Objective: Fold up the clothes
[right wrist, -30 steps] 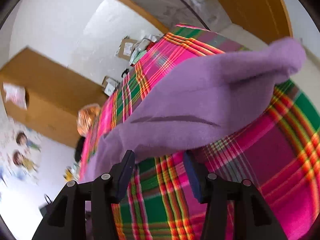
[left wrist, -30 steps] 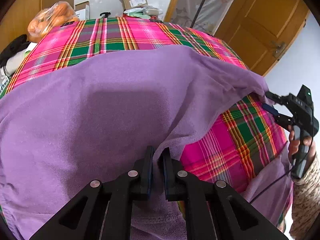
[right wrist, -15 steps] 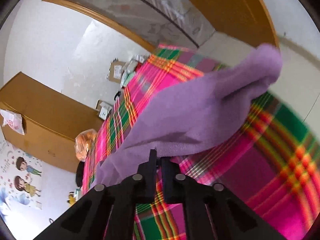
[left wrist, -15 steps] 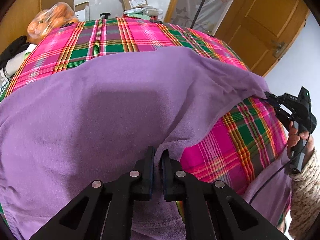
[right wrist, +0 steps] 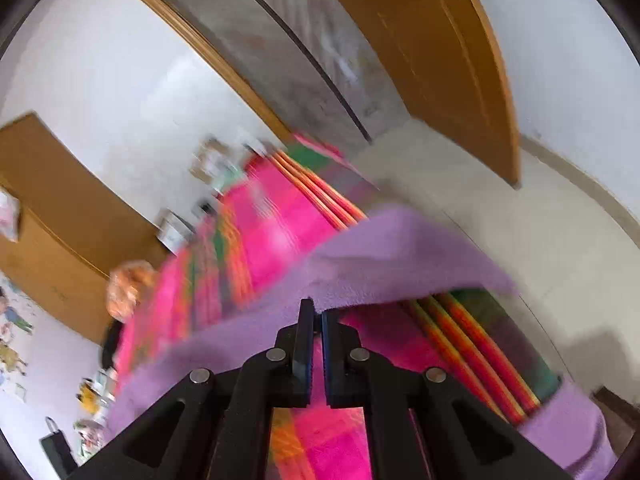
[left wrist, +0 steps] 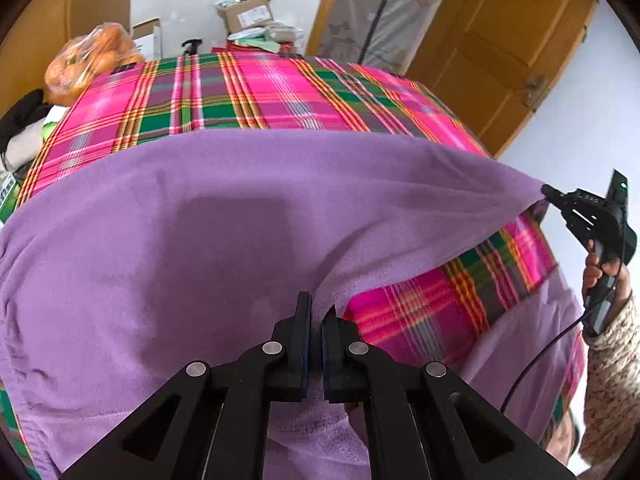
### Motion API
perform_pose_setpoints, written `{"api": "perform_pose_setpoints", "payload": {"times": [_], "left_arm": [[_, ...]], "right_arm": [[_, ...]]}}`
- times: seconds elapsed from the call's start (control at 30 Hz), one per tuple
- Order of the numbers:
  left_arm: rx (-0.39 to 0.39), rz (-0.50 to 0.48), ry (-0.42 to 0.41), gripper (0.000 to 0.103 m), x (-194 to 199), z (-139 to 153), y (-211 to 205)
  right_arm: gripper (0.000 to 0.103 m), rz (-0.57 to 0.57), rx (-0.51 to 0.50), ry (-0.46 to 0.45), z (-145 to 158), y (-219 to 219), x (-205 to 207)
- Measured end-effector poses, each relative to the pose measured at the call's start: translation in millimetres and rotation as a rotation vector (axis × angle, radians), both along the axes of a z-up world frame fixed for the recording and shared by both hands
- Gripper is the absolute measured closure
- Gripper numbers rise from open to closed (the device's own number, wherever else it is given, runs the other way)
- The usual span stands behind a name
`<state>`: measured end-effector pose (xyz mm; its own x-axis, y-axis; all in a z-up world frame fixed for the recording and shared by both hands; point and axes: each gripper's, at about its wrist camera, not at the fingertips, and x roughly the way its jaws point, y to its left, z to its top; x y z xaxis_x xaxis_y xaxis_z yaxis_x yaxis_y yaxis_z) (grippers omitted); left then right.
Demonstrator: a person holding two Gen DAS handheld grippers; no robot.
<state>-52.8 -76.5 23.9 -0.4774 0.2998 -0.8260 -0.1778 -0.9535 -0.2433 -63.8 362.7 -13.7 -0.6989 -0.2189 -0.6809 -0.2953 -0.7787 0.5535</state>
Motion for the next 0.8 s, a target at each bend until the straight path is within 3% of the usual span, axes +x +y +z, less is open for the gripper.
{"api": "perform_pose_setpoints", "payload": {"times": [0.17,0.37,0.5,0.67,0.8], "left_arm": [[-0.022,-0.052,-0.013,0.099,2.6,-2.5,4.9],[-0.005,-0.071,-0.002,0.099,6.3,1.4,4.8],[0.014,-0.091,0.003,0.099,13.2,2.7,4.0],[-0.003,-0.118,-0.038,0.099,15.9,-6.7,4.6],[-0.003,-0.133,-0.038,0.099,13.1,-6.8,5.3]], "right_arm": [[0.099,-0.035,-0.062,-0.061,-28.6,8.3,6.0],[0.099,-0.013,0.007,0.033,1.7,5.3,13.6],[0.099,-0.017,-0.010,0.055,8.3,6.7,22.8],[0.098,-0.009,0.044,-0.074,-15.9,6.5,24.4],[0.095,-0.001,0.210,-0.119,-9.8,3.0,27.7]]}}
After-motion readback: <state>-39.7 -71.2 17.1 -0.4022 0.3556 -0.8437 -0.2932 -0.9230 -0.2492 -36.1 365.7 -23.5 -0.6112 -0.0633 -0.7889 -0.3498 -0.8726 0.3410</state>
